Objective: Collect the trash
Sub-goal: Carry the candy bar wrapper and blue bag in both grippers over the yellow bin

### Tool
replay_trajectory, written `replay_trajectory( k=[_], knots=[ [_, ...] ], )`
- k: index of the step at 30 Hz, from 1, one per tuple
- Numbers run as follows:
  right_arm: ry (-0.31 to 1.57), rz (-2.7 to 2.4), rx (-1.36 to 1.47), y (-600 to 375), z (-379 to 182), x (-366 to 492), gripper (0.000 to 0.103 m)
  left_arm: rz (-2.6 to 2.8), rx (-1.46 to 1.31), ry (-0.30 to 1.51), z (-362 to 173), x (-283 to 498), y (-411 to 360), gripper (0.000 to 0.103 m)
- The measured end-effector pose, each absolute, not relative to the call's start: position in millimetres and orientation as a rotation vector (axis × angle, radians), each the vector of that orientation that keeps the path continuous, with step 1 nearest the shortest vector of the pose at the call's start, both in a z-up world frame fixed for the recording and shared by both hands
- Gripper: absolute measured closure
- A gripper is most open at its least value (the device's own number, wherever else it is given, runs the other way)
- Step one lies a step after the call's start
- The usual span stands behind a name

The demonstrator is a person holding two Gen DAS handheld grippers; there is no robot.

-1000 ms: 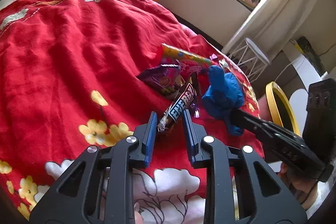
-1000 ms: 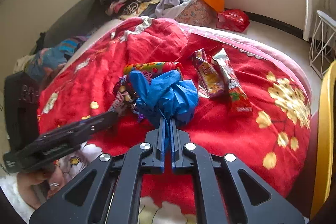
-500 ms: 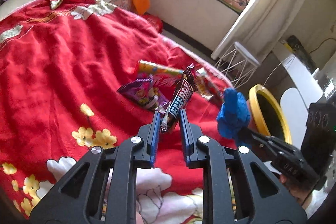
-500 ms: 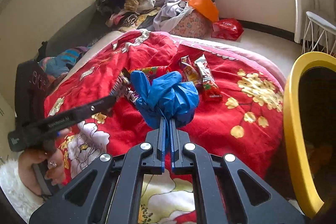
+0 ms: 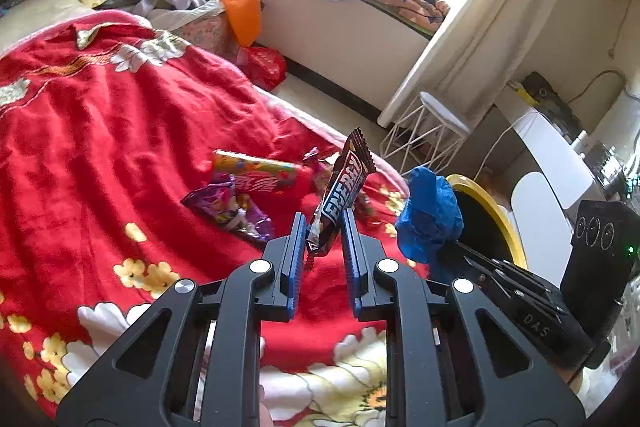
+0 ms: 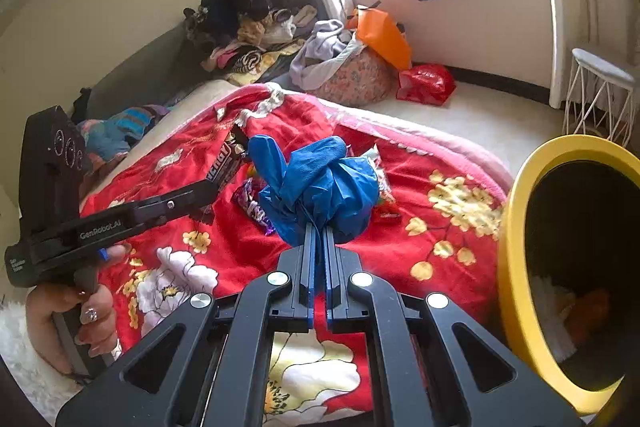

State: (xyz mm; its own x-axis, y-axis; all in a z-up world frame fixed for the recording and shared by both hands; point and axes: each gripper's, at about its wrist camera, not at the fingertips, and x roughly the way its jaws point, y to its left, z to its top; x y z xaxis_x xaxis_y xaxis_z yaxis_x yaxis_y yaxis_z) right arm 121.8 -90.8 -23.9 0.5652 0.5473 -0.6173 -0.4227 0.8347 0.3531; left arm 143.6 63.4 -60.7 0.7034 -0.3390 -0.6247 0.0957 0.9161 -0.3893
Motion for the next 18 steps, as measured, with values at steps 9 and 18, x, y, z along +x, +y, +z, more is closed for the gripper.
replay_trajectory(
  k=[9, 18],
  knots=[
    [0.739, 0.532, 0.177, -110, -10, 118, 0.099, -0.274, -0.327, 0.735, -50, 140, 50, 0.090],
    [0.710, 0.494, 0.191, -128, 0, 113, 0.099, -0.308, -0.311, 0.727, -41, 135, 35, 0.090]
  ],
)
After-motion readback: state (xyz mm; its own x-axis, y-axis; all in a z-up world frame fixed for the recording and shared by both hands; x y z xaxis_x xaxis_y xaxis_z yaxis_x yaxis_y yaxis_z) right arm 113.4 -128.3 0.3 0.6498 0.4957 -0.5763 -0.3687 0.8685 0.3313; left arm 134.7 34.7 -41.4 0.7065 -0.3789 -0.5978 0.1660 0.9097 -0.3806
